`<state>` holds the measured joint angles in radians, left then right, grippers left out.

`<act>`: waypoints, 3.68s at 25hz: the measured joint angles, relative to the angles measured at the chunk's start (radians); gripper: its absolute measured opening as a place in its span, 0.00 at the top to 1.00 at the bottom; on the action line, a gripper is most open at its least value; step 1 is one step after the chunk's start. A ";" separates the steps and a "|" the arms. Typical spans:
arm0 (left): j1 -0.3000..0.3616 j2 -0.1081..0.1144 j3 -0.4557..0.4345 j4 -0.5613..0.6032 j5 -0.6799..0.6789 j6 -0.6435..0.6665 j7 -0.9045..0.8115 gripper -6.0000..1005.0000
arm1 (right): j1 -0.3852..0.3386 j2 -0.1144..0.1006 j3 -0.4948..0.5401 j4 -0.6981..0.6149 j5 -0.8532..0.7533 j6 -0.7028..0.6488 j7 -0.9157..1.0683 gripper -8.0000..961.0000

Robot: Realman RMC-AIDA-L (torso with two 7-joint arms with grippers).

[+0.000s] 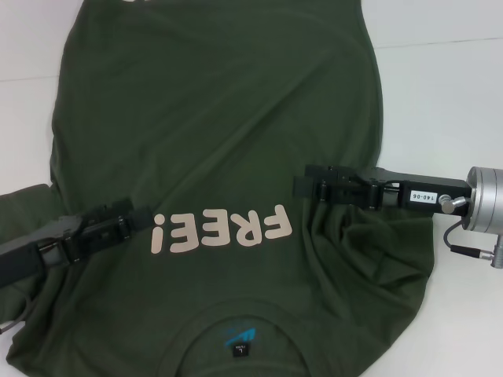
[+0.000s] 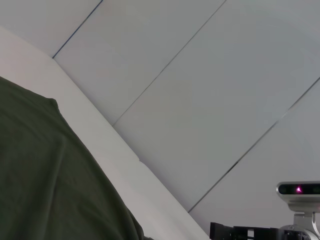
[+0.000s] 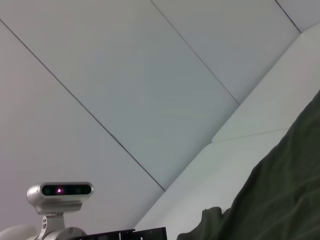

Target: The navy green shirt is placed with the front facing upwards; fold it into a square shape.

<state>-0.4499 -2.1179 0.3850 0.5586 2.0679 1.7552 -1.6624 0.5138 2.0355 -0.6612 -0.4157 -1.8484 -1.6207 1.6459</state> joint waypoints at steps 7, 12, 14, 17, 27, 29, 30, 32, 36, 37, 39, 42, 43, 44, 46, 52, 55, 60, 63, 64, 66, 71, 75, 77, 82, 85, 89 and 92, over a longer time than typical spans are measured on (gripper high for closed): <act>0.001 0.000 0.005 -0.002 0.000 -0.002 0.002 0.10 | 0.000 0.000 0.000 0.000 0.000 0.000 0.000 0.04; 0.001 0.000 0.009 -0.005 0.001 -0.004 -0.001 0.10 | 0.006 0.000 0.000 0.000 0.000 0.000 0.001 0.04; 0.001 0.000 0.008 -0.005 0.001 -0.006 -0.005 0.10 | 0.009 0.000 0.000 0.000 -0.001 -0.001 0.001 0.04; 0.002 -0.001 0.000 -0.005 0.001 -0.009 -0.007 0.10 | 0.011 0.000 0.000 -0.001 -0.001 -0.001 0.002 0.05; 0.016 0.022 -0.013 0.041 0.005 -0.043 -0.029 0.10 | 0.006 0.000 0.000 -0.002 0.000 -0.001 0.003 0.05; 0.023 0.030 -0.015 0.069 0.017 -0.060 -0.039 0.10 | 0.005 0.000 0.001 -0.001 0.001 -0.001 0.003 0.05; 0.025 0.034 -0.017 0.078 0.024 -0.066 -0.043 0.10 | 0.005 0.000 0.001 -0.001 0.001 -0.001 0.003 0.05; 0.027 0.043 -0.026 0.100 0.051 -0.075 -0.057 0.10 | 0.005 0.001 0.002 -0.001 0.002 -0.001 0.003 0.05; 0.026 0.060 -0.074 0.130 0.120 -0.080 -0.071 0.10 | 0.005 0.006 0.006 0.000 0.002 -0.001 0.003 0.05; 0.026 0.063 -0.085 0.137 0.138 -0.080 -0.077 0.10 | 0.006 0.006 0.006 0.000 0.002 -0.001 0.003 0.05; 0.024 0.070 -0.099 0.155 0.170 -0.082 -0.088 0.10 | 0.007 0.008 0.008 0.000 0.002 -0.001 0.003 0.05; 0.024 0.078 -0.121 0.184 0.215 -0.095 -0.102 0.10 | 0.009 0.009 0.009 0.000 0.002 -0.001 0.003 0.05; 0.024 0.080 -0.127 0.191 0.225 -0.102 -0.107 0.10 | 0.010 0.009 0.009 0.000 0.002 -0.001 0.003 0.05; 0.024 0.082 -0.133 0.197 0.235 -0.113 -0.110 0.10 | 0.011 0.009 0.009 0.000 0.002 -0.002 0.004 0.05; 0.024 0.085 -0.141 0.207 0.248 -0.136 -0.114 0.10 | 0.011 0.009 0.009 0.000 0.002 -0.002 0.004 0.05; 0.019 0.087 -0.140 0.213 0.299 -0.229 -0.125 0.10 | 0.009 0.009 0.014 0.000 0.002 -0.006 0.004 0.05; 0.017 0.087 -0.136 0.211 0.308 -0.274 -0.126 0.10 | 0.005 0.009 0.017 0.000 0.002 -0.007 0.005 0.05; 0.016 0.087 -0.136 0.209 0.312 -0.324 -0.126 0.10 | 0.001 0.009 0.024 0.000 0.002 -0.008 0.005 0.05; 0.015 0.087 -0.136 0.207 0.315 -0.342 -0.128 0.10 | 0.000 0.009 0.025 0.000 0.002 -0.008 0.006 0.05; 0.015 0.087 -0.135 0.207 0.316 -0.347 -0.129 0.10 | 0.000 0.009 0.025 0.000 0.002 -0.008 0.006 0.05; 0.015 0.087 -0.135 0.206 0.317 -0.352 -0.130 0.10 | 0.000 0.009 0.026 0.000 0.002 -0.009 0.007 0.05; 0.015 0.087 -0.135 0.203 0.341 -0.369 -0.137 0.10 | 0.000 0.009 0.027 0.000 0.003 -0.010 0.008 0.05; 0.014 0.087 -0.133 0.198 0.344 -0.377 -0.138 0.10 | 0.000 0.009 0.026 0.000 0.003 -0.010 0.008 0.05; 0.014 0.086 -0.132 0.190 0.344 -0.386 -0.138 0.10 | 0.000 0.009 0.026 0.000 0.003 -0.010 0.008 0.05; 0.013 0.084 -0.129 0.169 0.344 -0.405 -0.132 0.10 | 0.000 0.009 0.027 0.000 0.003 -0.010 0.008 0.05; 0.012 0.083 -0.115 0.163 0.344 -0.420 -0.132 0.10 | 0.000 0.009 0.028 0.000 0.003 -0.010 0.008 0.05; 0.011 0.080 -0.097 0.162 0.344 -0.427 -0.133 0.10 | 0.000 0.008 0.028 0.000 0.003 -0.010 0.008 0.05; 0.009 0.080 -0.096 0.162 0.344 -0.420 -0.136 0.10 | 0.000 0.008 0.029 0.000 0.003 -0.010 0.008 0.05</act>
<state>-0.4409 -2.0376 0.2886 0.7207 2.4118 1.3356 -1.7979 0.5138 2.0431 -0.6325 -0.4157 -1.8453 -1.6305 1.6536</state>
